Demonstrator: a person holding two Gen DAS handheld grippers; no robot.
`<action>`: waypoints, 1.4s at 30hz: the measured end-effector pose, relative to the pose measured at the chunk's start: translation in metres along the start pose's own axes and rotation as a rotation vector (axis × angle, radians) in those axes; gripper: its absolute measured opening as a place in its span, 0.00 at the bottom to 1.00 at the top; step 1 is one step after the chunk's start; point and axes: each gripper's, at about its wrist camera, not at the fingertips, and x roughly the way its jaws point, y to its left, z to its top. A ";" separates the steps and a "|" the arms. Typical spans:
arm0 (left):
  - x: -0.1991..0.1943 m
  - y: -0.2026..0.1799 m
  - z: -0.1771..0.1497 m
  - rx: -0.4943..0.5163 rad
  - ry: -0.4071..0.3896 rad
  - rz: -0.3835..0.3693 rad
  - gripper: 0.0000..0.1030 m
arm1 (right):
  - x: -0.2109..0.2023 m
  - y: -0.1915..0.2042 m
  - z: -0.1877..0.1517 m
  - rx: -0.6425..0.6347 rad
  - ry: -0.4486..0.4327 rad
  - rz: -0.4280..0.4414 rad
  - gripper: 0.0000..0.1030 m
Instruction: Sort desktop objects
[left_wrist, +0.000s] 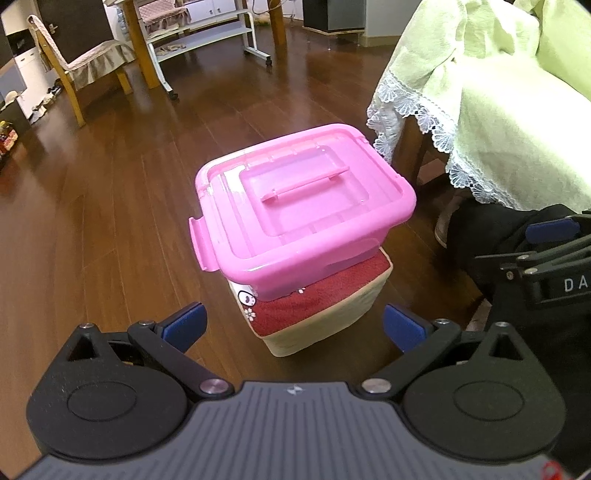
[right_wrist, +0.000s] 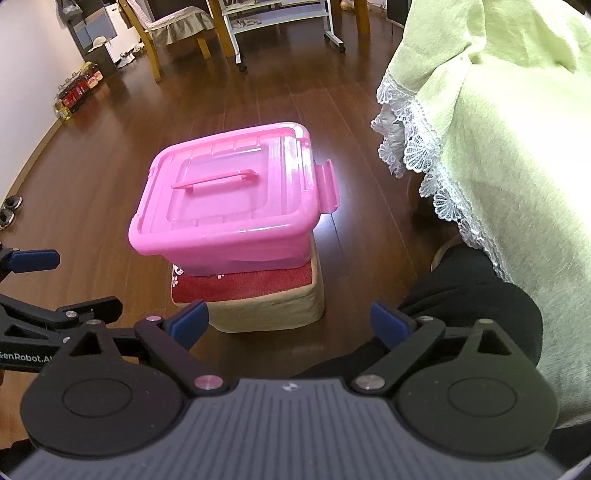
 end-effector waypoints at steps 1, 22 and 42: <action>0.000 0.001 0.000 -0.003 0.001 0.000 0.99 | 0.001 0.000 0.000 0.000 0.002 0.000 0.90; 0.008 0.013 -0.005 -0.070 0.030 -0.024 0.99 | 0.006 0.006 0.002 -0.025 0.035 -0.023 0.92; 0.016 0.024 -0.009 -0.119 0.037 -0.042 0.99 | 0.014 0.011 0.008 -0.036 0.051 -0.034 0.93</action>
